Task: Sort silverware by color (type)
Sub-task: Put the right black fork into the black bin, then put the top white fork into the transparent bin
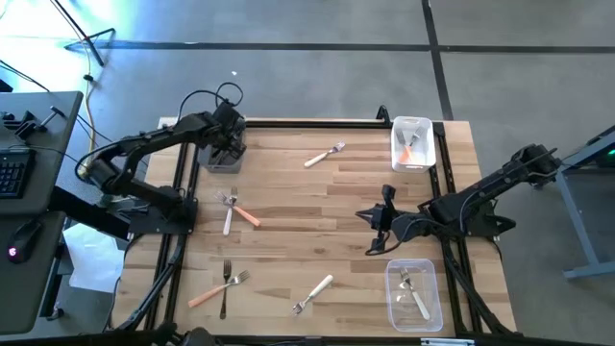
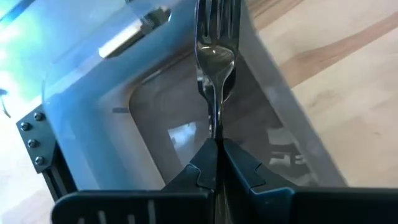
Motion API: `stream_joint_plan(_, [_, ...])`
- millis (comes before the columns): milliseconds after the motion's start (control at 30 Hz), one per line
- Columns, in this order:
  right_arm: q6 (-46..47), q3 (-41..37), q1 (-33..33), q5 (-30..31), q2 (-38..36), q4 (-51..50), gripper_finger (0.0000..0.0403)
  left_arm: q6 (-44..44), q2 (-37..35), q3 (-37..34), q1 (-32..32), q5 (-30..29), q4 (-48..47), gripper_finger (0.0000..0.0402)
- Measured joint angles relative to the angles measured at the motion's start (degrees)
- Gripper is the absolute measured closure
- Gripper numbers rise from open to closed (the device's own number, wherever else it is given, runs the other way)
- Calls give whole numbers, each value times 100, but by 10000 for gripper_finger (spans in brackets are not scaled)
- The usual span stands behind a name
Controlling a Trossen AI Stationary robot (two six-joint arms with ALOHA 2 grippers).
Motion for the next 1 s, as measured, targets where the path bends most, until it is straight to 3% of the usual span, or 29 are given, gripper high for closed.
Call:
stream_joint_plan(433, [-2, 0, 0, -58, 0, -8, 403, 44, 493, 2, 182, 23, 429, 398])
stream_joint_plan(733, [2, 0, 0, -122, 0, -41, 403, 142, 272, 2, 142, 26, 361, 336])
stream_joint_plan(1000, [13, 0, 0, -122, 0, -39, 403, 56, -433, 2, 54, 28, 50, 281])
